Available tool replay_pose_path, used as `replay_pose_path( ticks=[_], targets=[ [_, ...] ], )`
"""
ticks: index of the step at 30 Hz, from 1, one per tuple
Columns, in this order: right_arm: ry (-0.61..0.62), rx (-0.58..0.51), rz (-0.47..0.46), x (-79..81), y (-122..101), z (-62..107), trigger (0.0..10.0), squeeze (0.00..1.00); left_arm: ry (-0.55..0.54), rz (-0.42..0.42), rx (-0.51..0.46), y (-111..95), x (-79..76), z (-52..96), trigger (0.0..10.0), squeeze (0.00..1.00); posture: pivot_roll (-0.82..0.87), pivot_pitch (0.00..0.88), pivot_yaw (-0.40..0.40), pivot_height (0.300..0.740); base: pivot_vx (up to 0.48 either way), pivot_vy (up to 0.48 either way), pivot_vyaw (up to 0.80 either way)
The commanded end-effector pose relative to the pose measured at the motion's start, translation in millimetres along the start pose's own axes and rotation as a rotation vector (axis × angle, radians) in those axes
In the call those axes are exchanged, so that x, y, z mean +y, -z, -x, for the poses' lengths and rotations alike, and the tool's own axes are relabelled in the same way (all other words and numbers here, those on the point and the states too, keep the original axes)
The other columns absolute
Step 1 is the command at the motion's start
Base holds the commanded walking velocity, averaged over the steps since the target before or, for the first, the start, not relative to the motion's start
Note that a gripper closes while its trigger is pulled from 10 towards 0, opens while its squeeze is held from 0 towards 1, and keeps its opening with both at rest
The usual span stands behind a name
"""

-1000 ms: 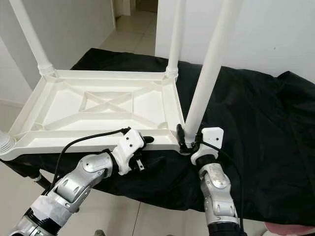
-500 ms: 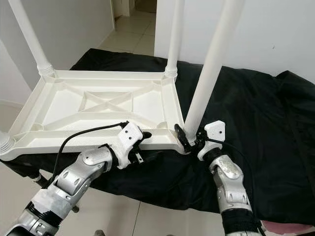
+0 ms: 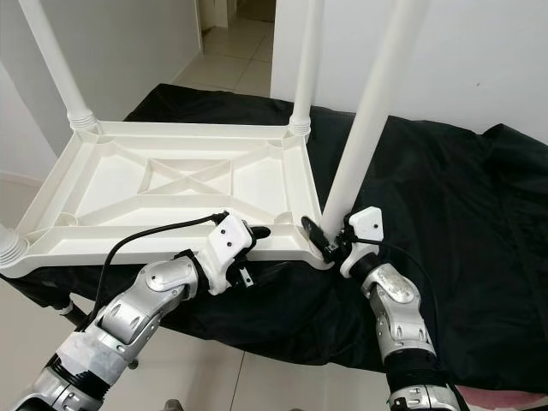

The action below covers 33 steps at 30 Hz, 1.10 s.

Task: Building children table

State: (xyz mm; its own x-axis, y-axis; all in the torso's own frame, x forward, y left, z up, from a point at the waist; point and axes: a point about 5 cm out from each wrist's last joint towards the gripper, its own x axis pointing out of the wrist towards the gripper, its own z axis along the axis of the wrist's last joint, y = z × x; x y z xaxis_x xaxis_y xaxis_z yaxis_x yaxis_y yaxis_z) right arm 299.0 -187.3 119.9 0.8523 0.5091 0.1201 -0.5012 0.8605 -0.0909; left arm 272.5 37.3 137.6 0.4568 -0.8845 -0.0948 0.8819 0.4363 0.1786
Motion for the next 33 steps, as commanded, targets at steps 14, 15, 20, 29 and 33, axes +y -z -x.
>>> replay_pose_path(
  ticks=[14, 15, 20, 29, 33],
  targets=[
    [0.084, 0.027, -0.075, 5.4, 10.9, 2.7, 10.0, 0.0, 0.056, -0.023, -0.006, 1.6, -3.0, 0.5, 10.0, 0.0, -0.04, 0.0, -0.034, 0.74, 0.0, 0.0, 0.0],
    [0.116, 0.017, -0.069, 7.6, 9.8, 1.3, 10.0, 0.0, 0.055, -0.025, -0.004, 2.7, -2.8, 0.7, 10.0, 0.0, -0.04, 0.0, -0.034, 0.74, 0.0, 0.0, 0.0],
    [0.196, 0.013, -0.065, 13.7, 7.3, -2.4, 10.0, 0.0, 0.057, -0.035, 0.005, 5.8, -3.3, 1.6, 10.0, 0.0, -0.04, 0.0, -0.029, 0.74, 0.0, 0.0, 0.0],
    [0.321, -0.033, -0.096, 27.1, -2.3, -8.4, 10.0, 0.0, 0.06, -0.037, 0.01, 7.1, -4.0, 2.3, 10.0, 0.0, -0.04, 0.0, -0.03, 0.74, 0.0, 0.0, 0.0],
    [0.522, -0.036, -0.136, 39.7, -1.3, -11.4, 10.0, 0.0, 0.06, -0.021, 0.01, 8.3, -3.8, 2.9, 10.0, 0.0, -0.04, 0.0, -0.036, 0.74, 0.0, 0.0, 0.0]
  ],
)
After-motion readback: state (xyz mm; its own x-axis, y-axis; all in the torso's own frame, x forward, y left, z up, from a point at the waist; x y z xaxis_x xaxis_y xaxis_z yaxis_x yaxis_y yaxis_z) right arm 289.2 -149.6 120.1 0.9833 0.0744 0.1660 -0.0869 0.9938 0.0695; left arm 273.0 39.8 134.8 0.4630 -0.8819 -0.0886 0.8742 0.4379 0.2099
